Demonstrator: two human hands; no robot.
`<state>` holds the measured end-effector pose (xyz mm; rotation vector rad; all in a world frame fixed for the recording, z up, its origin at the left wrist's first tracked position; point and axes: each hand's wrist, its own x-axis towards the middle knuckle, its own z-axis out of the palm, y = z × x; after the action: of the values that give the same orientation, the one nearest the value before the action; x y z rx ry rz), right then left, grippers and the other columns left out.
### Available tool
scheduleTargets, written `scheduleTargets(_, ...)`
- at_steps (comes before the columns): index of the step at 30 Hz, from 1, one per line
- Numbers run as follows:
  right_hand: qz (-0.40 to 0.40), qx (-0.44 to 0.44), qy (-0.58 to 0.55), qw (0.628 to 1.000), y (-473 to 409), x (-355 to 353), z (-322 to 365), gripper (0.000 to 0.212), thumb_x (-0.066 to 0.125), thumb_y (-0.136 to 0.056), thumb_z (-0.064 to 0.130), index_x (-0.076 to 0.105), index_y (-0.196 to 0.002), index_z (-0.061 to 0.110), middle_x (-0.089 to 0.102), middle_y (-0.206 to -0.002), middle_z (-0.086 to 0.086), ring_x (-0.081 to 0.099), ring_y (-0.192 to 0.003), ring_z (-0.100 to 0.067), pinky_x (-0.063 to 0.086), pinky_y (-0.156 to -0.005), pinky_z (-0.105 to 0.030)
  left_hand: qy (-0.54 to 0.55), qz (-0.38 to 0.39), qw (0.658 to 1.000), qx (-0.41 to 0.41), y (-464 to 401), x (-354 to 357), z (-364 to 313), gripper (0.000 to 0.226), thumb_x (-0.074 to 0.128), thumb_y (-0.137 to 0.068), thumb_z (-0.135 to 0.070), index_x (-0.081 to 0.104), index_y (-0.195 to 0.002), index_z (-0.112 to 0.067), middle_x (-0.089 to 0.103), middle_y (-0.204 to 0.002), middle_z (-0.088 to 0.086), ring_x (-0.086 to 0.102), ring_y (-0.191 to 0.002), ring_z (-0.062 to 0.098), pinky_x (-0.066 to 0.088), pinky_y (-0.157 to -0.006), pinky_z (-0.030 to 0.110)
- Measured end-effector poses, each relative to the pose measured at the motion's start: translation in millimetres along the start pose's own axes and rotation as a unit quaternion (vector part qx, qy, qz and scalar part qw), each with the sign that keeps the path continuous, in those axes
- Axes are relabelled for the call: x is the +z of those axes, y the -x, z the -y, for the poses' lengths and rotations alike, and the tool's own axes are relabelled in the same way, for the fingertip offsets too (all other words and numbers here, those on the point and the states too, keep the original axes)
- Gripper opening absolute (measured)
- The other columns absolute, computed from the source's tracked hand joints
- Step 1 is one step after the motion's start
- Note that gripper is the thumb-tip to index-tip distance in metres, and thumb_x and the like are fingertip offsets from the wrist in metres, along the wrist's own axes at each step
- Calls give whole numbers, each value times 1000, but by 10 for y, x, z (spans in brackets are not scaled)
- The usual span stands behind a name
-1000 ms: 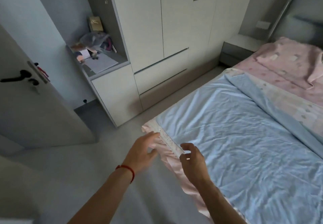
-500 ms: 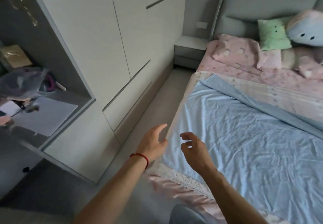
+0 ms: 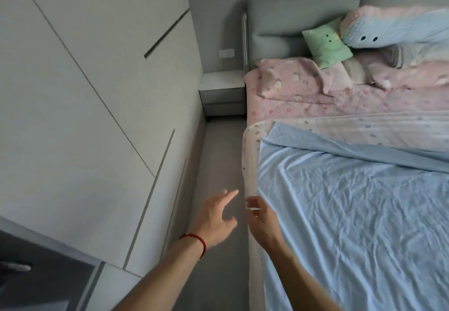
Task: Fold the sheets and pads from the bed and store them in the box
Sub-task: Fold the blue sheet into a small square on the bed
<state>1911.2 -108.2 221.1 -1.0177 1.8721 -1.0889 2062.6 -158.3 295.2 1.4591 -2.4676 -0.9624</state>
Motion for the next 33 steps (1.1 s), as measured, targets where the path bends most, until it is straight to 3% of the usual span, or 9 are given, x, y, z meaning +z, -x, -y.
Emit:
scheduleTargets(3, -47, 18, -18, 999, -453, -35, 210, 28, 59, -94, 12, 64, -121, 18, 68, -109, 3, 66, -91, -8, 55, -82, -30, 5, 27, 999, 18, -666, -298, -12, 68, 61, -93, -25, 35, -155, -38, 32, -163, -5, 29, -149, 13, 22, -119, 25)
scheduleTargets(7, -102, 43, -16, 994, -1134, -135, 348, 30, 57, -95, 16, 62, -125, 19, 68, -112, 5, 65, -94, -7, 55, -86, -33, 64, 78, 995, 1, -1586, -411, -97, 62, 60, -96, -23, 39, -153, -29, 45, -154, -1, 52, -134, 22, 40, -97, 23)
scheduleTargets(11, -158, 70, -10, 985, -1845, -266, 443, 31, 57, -96, 14, 64, -125, 19, 67, -114, 4, 65, -95, -8, 52, -87, -30, 136, 125, 982, -42, -2533, -395, -52, 50, 62, -97, -23, 48, -144, -18, 57, -134, 4, 56, -115, 18, 44, -92, 27)
scheduleTargets(13, -180, 99, 1, 979, -2207, -297, 449, 30, 56, -97, 15, 63, -125, 21, 67, -114, 5, 64, -95, -6, 50, -80, -25, 100, 146, 984, -11, -2999, -412, 53, 49, 63, -95, -20, 49, -142, -17, 56, -128, 3, 55, -113, 19, 47, -92, 30)
scheduleTargets(17, -200, 172, 7, 964, -2773, -322, 374, 30, 56, -100, 20, 62, -128, 24, 67, -116, 6, 62, -92, -2, 43, -63, -12, -4, 189, 980, 65, -3855, -561, 130, 56, 62, -93, -21, 45, -147, -21, 51, -142, 8, 55, -124, 28, 50, -103, 38)
scheduleTargets(22, -230, 224, -3, 947, -3649, -380, 148, 35, 58, -99, 20, 62, -133, 22, 67, -127, 2, 65, -108, -14, 48, -83, -24, -61, 240, 960, 129, -5045, -633, -10, 52, 62, -94, -21, 52, -144, -21, 56, -139, 8, 56, -125, 29, 51, -102, 41)
scheduleTargets(27, -225, 310, -20, 924, -4641, -451, -425, 46, 59, -97, 29, 54, -142, 19, 62, -138, -9, 60, -124, -26, 45, -95, -32, -90, 274, 947, 139, -6172, -290, -124, 30, 63, -91, -23, 66, -121, -22, 69, -109, -2, 65, -107, 20, 53, -98, 38)
scheduleTargets(31, -218, 379, -36, 899, -5206, -574, -964, 56, 63, -93, 28, 50, -145, 15, 61, -132, -15, 60, -118, -30, 49, -96, -37, -143, 326, 925, 133, -6945, 79, -206, 36, 64, -91, -29, 62, -127, -24, 65, -108, -3, 62, -107, 22, 52, -96, 39)
scheduleTargets(33, -237, 418, -9, 877, -5331, -689, -1283, 63, 68, -89, 29, 46, -148, 17, 51, -143, -16, 54, -126, -34, 47, -102, -41, -177, 355, 909, 125, -7267, 331, -207, 43, 63, -92, -32, 58, -133, -26, 63, -116, -1, 60, -108, 21, 50, -93, 34)
